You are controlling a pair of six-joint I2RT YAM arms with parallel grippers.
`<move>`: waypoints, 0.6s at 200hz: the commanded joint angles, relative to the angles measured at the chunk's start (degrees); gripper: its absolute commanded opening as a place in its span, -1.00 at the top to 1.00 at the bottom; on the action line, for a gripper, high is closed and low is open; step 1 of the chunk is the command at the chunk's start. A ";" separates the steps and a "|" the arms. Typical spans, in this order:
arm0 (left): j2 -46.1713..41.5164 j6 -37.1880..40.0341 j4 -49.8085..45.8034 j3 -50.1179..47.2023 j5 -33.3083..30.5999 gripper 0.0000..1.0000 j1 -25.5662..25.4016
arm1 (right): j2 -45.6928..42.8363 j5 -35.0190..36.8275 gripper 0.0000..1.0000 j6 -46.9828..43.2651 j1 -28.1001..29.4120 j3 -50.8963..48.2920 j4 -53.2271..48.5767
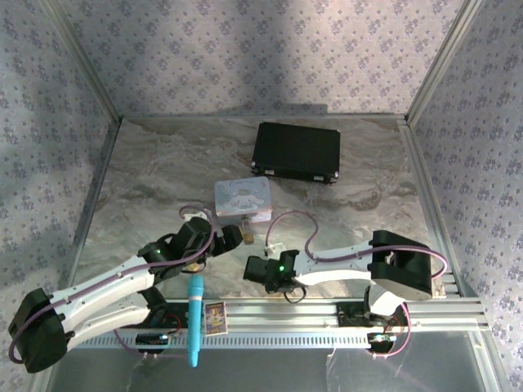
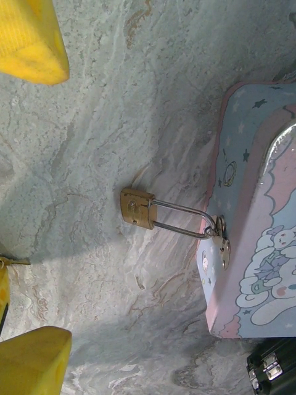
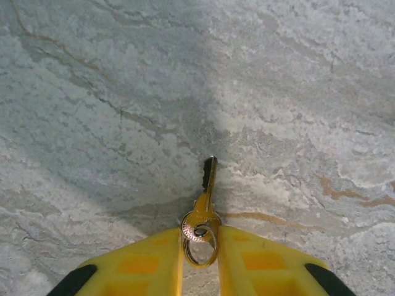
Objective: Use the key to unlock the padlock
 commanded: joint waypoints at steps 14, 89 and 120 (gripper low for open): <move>0.34 -0.25 1.24 0.15 -1.46 -1.00 -0.44 | 0.39 -1.10 0.70 0.76 -0.21 -2.11 2.84; 1.91 -2.04 4.20 -0.11 -2.16 -0.99 -1.22 | -11.26 -7.18 1.00 -14.97 -6.89 -11.42 7.41; 1.57 -4.65 10.58 -1.73 -2.45 -0.95 -2.18 | -18.65 -12.58 1.00 -25.42 -12.50 -13.98 7.24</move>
